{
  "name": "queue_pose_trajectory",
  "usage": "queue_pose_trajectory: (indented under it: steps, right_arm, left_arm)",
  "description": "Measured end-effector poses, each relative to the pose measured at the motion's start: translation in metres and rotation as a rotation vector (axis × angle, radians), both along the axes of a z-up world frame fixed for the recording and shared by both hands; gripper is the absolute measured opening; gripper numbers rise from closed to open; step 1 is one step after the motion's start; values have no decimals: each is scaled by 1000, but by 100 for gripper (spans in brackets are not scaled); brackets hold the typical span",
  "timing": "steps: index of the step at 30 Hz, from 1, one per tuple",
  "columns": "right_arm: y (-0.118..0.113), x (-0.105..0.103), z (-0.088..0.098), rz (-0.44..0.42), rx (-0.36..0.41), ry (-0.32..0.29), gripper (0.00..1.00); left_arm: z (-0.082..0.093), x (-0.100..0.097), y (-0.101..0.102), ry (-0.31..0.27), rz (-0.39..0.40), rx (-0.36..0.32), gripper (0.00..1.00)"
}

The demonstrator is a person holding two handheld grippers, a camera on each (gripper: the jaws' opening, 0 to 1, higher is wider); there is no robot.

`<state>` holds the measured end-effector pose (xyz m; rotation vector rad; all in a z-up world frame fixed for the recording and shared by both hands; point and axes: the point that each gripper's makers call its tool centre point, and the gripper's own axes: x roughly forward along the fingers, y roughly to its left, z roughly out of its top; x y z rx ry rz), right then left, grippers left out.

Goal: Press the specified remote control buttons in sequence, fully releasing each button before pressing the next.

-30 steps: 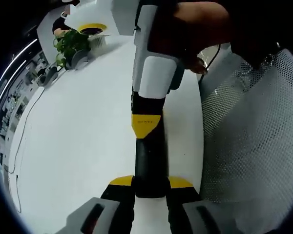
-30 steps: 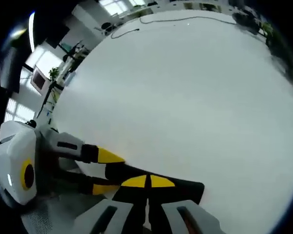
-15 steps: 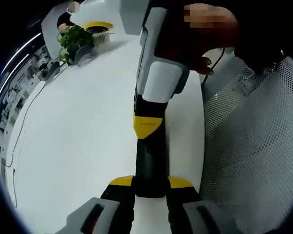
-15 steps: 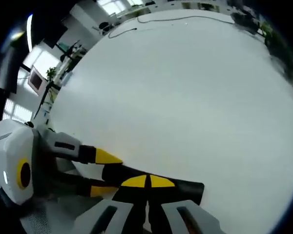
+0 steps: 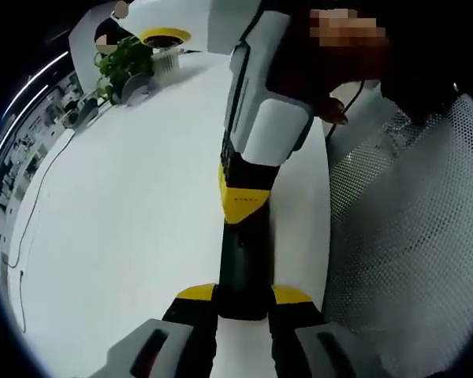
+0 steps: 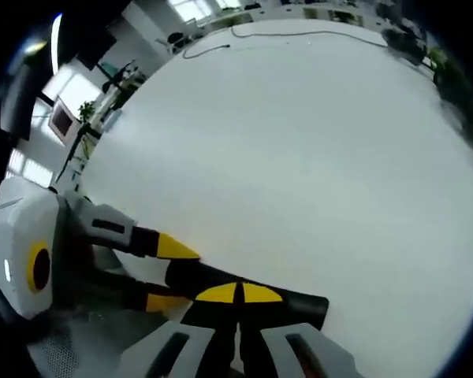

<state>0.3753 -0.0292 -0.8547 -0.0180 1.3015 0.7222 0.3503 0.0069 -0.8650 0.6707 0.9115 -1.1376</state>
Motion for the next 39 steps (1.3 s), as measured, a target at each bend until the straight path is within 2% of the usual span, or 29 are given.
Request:
queue_pose_trajectory:
  steps: [3,26,39]
  right_arm:
    - [-1,-4,1,2,1,26,0]
    - [-4,-8,-1,102,-93,-12,0]
    - [-5,-8,0,53,-30,30,0]
  left_arm:
    - [0,0,0,1,0,2,25]
    - [0,0,-1,-2,0,-1,25]
    - [0,0,-1,-6,14,-3,25]
